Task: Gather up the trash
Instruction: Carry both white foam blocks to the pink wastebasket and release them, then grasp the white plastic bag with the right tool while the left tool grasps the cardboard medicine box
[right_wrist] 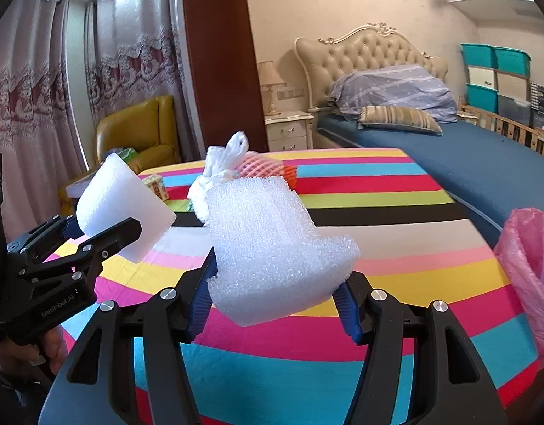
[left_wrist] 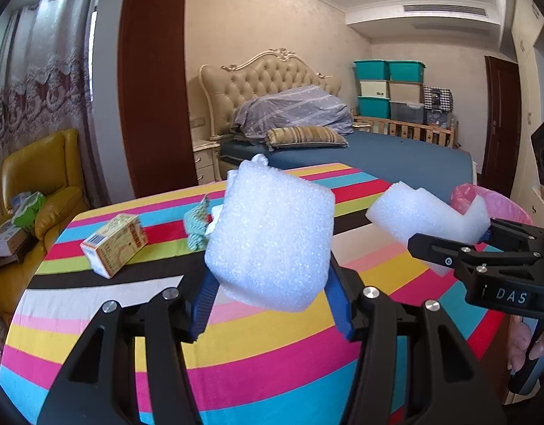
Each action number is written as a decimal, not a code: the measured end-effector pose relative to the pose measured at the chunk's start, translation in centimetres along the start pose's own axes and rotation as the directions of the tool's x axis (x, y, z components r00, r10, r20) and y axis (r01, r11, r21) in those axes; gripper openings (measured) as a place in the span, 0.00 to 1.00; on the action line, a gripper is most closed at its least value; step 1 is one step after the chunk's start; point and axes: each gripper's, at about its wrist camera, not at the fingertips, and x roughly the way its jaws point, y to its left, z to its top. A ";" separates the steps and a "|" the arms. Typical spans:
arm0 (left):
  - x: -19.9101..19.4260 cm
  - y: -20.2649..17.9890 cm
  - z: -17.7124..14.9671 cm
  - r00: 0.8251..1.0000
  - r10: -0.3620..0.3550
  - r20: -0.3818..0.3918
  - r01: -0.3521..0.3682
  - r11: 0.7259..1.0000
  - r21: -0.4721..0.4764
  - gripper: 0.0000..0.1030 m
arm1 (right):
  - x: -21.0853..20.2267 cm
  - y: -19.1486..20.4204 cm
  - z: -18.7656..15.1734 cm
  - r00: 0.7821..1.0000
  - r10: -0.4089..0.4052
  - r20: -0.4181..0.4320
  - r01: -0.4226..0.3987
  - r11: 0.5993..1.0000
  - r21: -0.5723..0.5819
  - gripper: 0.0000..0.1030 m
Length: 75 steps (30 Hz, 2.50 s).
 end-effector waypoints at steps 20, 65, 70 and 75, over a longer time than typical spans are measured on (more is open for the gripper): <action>2.6 -10.6 3.8 0.975 -0.222 0.029 0.214 0.962 0.167 0.52 | -5.7 -9.7 0.3 0.975 -0.205 0.091 0.191 0.971 0.147 0.55; 19.8 -35.9 11.7 0.805 -0.561 -0.192 0.583 0.809 0.079 0.94 | -13.6 -32.9 -3.4 0.862 -0.505 0.035 0.464 0.816 0.346 0.72; 17.7 -31.0 11.7 0.886 -0.444 -0.130 0.461 0.872 0.166 0.96 | -15.0 -31.1 -3.4 0.857 -0.511 0.064 0.456 0.811 0.367 0.72; 14.8 -25.1 10.2 0.931 -0.352 -0.093 0.364 0.912 0.191 0.96 | -14.6 -27.9 -2.1 0.874 -0.479 0.085 0.432 0.843 0.319 0.73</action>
